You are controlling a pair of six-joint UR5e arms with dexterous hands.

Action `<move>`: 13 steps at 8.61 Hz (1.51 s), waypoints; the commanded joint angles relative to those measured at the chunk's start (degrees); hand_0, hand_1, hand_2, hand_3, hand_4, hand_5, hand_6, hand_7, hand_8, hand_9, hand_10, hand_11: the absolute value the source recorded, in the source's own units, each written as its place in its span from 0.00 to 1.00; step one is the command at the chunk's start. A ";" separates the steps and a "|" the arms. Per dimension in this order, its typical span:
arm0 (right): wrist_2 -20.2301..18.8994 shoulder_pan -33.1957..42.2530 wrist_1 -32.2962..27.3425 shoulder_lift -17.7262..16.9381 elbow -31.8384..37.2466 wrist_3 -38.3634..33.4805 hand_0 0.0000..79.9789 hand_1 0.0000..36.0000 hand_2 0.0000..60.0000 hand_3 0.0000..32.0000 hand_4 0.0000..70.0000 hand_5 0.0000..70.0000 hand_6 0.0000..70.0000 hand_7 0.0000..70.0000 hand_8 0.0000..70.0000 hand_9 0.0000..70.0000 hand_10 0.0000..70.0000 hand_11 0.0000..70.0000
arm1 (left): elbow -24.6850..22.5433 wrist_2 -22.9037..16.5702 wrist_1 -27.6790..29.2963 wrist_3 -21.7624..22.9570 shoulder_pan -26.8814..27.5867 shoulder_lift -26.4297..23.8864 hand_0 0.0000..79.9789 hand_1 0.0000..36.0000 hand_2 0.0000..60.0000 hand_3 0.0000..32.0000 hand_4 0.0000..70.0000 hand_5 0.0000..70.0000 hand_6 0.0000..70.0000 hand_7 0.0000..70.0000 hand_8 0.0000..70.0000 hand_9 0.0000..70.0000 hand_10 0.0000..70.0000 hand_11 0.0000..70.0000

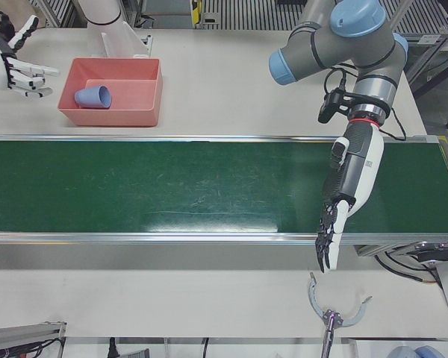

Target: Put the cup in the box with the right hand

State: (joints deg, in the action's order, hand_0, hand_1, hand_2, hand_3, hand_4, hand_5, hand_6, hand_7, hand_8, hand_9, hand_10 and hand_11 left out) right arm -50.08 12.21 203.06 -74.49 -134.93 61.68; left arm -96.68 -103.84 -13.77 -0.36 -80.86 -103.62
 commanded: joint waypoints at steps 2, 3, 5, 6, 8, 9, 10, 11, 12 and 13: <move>-5.61 25.56 5.86 -13.47 -4.41 -29.08 0.59 1.00 1.00 0.00 0.28 0.22 0.57 1.00 0.80 1.00 0.54 0.79 | 0.09 -0.05 0.06 0.01 0.00 0.00 0.00 0.00 0.00 0.00 0.00 0.00 0.00 0.00 0.00 0.00 0.00 0.00; -11.74 33.85 5.69 -13.23 0.32 -34.03 0.56 0.92 1.00 0.00 0.12 0.21 0.56 1.00 0.78 1.00 0.54 0.77 | 0.09 -0.05 0.15 0.01 0.00 0.00 0.00 0.00 0.00 0.00 0.00 0.00 0.00 0.00 0.00 0.00 0.00 0.00; -16.88 44.61 -2.69 -13.22 9.20 -38.29 0.51 0.63 1.00 0.00 0.07 0.18 0.56 1.00 0.80 1.00 0.57 0.81 | 0.00 -0.05 0.06 0.01 0.00 0.00 0.00 0.00 0.00 0.00 0.00 0.00 0.00 0.00 0.00 0.00 0.00 0.00; -20.72 47.87 -11.11 -13.14 19.17 -43.34 0.49 0.61 1.00 0.00 0.07 0.19 0.57 1.00 0.82 1.00 0.59 0.84 | -0.08 -0.05 -0.03 -0.08 0.00 0.00 0.00 0.00 0.00 0.00 0.00 0.00 0.00 0.00 0.00 0.00 0.00 0.00; -21.29 54.19 -20.48 -13.22 30.04 -47.96 0.58 0.65 1.00 0.00 0.28 0.20 0.59 1.00 0.89 1.00 0.65 0.93 | -0.09 0.04 -0.03 0.01 0.00 0.00 0.00 0.00 0.00 0.00 0.00 0.00 0.00 0.00 0.00 0.00 0.00 0.00; -21.64 58.50 -20.59 -13.66 30.86 -48.49 0.53 0.65 1.00 0.00 0.31 0.20 0.59 1.00 0.91 1.00 0.65 0.93 | -0.09 0.04 -0.03 0.01 0.00 0.00 0.00 0.00 0.00 0.00 0.00 0.00 0.00 0.00 0.00 0.00 0.00 0.00; -22.34 62.37 -20.77 -13.58 33.65 -48.58 0.42 0.34 0.83 0.00 0.30 0.16 0.58 1.00 0.89 1.00 0.63 0.89 | -0.09 -0.05 -0.03 0.01 0.00 0.00 0.00 0.00 0.00 0.00 0.00 0.00 0.00 0.00 0.00 0.00 0.00 0.00; -24.78 64.58 -21.12 -13.32 37.69 -49.71 0.39 0.28 0.71 0.00 0.28 0.15 0.57 1.00 0.88 1.00 0.62 0.87 | -0.09 -0.05 -0.03 0.01 0.00 0.00 0.00 0.00 0.00 0.00 0.00 0.00 0.00 0.00 0.00 0.00 0.00 0.00; -25.24 66.17 -21.47 -13.49 39.73 -50.07 0.39 0.27 0.69 0.00 0.31 0.15 0.57 1.00 0.87 1.00 0.61 0.85 | -0.09 -0.05 -0.03 -0.08 0.00 0.00 0.00 0.00 0.00 0.00 0.00 0.00 0.00 0.00 0.00 0.00 0.00 0.00; -25.51 68.80 -21.47 -13.49 41.49 -49.99 0.40 0.27 0.66 0.00 0.27 0.15 0.57 1.00 0.86 1.00 0.62 0.86 | -0.09 -0.05 -0.03 0.01 0.00 0.00 0.00 0.00 0.00 0.00 0.00 0.00 0.00 0.00 0.00 0.00 0.00 0.00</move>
State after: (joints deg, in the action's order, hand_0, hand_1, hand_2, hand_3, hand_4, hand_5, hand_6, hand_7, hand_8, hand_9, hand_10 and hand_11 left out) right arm -74.10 75.77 182.09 -87.94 -98.41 12.30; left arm -96.76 -103.87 -13.80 -0.38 -80.86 -103.62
